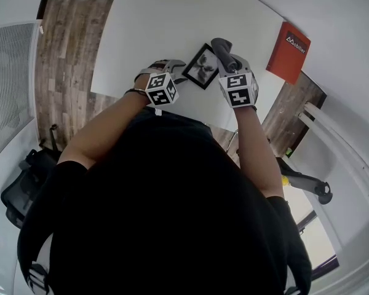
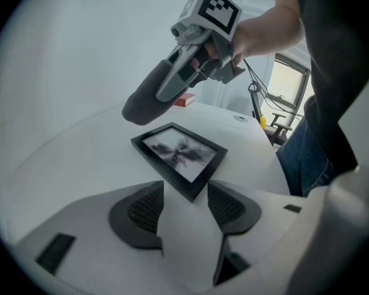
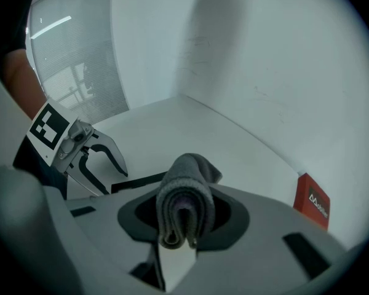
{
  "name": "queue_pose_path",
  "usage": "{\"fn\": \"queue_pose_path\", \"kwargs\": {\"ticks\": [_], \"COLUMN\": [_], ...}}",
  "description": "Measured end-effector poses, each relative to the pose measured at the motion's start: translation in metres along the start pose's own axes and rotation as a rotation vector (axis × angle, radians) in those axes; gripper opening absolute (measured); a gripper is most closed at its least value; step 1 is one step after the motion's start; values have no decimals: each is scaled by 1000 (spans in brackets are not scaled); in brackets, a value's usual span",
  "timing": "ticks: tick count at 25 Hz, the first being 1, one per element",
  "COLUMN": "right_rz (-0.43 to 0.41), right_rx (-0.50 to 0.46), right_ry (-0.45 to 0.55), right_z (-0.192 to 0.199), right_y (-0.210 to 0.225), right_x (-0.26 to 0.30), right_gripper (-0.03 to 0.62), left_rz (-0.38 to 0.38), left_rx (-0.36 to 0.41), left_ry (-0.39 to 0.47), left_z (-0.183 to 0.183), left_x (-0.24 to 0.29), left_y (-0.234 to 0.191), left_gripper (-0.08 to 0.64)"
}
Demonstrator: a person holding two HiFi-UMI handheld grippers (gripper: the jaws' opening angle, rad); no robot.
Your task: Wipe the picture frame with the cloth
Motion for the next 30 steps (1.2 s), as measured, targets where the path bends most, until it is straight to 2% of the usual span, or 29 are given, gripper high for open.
{"fn": "queue_pose_path", "kwargs": {"ticks": [4, 12, 20, 30], "right_rz": [2, -14, -58, -99], "right_rx": [-37, -110, -189, -186], "right_ry": [-14, -33, -65, -91], "right_z": [0, 2, -2, 1], "right_y": [-3, -17, -30, -43], "right_x": [5, 14, 21, 22], "right_gripper": [103, 103, 104, 104], "left_rz": [4, -3, 9, 5], "left_rx": [0, -53, -52, -42], "left_ry": [-13, 34, 25, 28], "left_z": [4, 6, 5, 6], "left_x": [6, 5, 4, 4], "left_y": [-1, -1, -7, -7], "left_gripper": [232, 228, 175, 170]}}
Point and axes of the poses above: the fingertips, and each gripper's own axes: x forward along the fingers, y to its right, z out of its underside, the point moved 9 cm from there along -x, backward along the fingers, and after that the axes turned 13 degrees about z, right-handed, at the moved point
